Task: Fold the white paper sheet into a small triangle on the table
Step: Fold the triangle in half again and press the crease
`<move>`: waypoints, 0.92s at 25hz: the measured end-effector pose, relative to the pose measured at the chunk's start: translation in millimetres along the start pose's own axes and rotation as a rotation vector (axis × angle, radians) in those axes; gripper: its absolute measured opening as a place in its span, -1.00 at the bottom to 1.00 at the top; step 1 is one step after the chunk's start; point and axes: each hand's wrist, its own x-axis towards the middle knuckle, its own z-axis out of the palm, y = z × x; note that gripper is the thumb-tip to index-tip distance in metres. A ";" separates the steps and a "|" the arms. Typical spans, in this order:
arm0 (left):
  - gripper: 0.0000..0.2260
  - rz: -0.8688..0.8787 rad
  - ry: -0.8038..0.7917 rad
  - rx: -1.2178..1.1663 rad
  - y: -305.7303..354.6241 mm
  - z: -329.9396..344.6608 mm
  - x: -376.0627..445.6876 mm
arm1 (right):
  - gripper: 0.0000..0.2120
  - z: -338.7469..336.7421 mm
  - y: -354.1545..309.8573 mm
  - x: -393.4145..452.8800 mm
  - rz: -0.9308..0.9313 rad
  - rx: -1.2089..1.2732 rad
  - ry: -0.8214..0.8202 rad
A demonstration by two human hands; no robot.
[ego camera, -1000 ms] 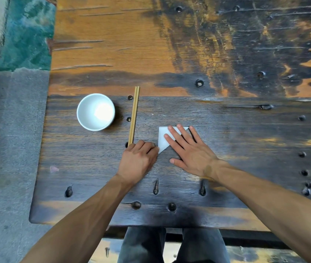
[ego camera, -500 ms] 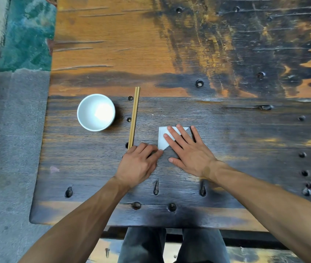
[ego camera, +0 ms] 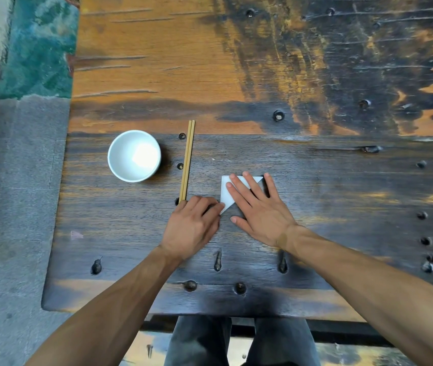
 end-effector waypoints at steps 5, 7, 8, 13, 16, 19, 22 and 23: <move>-0.80 -0.067 0.041 -0.088 -1.1 0.1 8.0 | -0.33 -3.6 -2.2 5.4 0.026 0.043 0.027; -0.79 -0.008 0.019 -0.083 0.4 -1.4 10.8 | -0.34 -3.4 -2.8 8.2 0.043 0.047 0.027; -0.80 -0.005 0.015 -0.078 1.9 -2.4 12.4 | -0.35 -3.1 -3.1 9.6 0.051 0.046 0.024; -0.86 -0.009 0.016 -0.036 4.5 -6.2 18.6 | -0.35 0.0 -2.0 13.4 0.055 0.043 0.028; -0.84 -0.019 -0.007 -0.061 5.5 -7.2 20.3 | -0.34 1.2 0.1 13.4 0.044 0.041 0.029; -0.83 -0.021 -0.033 -0.093 6.3 -6.7 18.9 | -0.32 1.7 2.6 12.8 0.024 0.043 0.027; -0.83 -0.003 -0.036 -0.098 5.8 -5.3 18.7 | -0.31 3.0 5.3 12.5 0.005 0.042 0.022; -0.84 0.003 -0.033 -0.093 5.4 -4.4 18.6 | -0.31 3.8 5.9 12.5 0.002 0.046 0.019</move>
